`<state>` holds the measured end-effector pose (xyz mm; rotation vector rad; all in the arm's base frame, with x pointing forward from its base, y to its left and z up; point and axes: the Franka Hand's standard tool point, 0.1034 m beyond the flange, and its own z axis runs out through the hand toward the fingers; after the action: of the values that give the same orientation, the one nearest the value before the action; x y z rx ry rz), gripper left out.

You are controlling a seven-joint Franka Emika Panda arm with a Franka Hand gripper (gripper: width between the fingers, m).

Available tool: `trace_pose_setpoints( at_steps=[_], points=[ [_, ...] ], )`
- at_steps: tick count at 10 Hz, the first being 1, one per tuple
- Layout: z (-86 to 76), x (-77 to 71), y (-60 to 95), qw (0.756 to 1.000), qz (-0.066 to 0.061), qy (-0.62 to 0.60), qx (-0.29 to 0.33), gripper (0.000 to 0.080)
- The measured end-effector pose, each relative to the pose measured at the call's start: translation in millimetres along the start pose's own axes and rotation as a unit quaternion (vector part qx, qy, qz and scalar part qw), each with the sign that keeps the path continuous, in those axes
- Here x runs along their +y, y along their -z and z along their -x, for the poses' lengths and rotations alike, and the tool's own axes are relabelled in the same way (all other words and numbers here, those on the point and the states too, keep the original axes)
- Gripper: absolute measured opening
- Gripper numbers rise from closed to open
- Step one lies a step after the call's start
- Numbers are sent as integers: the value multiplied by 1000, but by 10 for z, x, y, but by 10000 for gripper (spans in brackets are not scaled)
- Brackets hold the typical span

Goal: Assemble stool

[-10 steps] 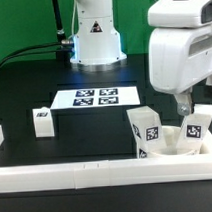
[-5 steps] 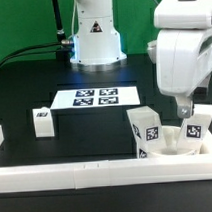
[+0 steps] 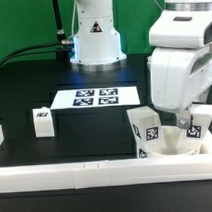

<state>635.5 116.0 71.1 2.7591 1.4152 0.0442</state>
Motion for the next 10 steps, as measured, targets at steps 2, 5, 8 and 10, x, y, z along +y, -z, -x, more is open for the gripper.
trace_pose_setpoints(
  at_steps=[2, 5, 8, 10],
  points=[
    [3, 6, 3, 995, 0, -96, 0, 340],
    [52, 63, -1, 970, 2, -243, 0, 340],
    [127, 248, -1, 910, -14, -415, 18, 340],
    [174, 262, 7, 845, -26, -534, 19, 340]
  ],
)
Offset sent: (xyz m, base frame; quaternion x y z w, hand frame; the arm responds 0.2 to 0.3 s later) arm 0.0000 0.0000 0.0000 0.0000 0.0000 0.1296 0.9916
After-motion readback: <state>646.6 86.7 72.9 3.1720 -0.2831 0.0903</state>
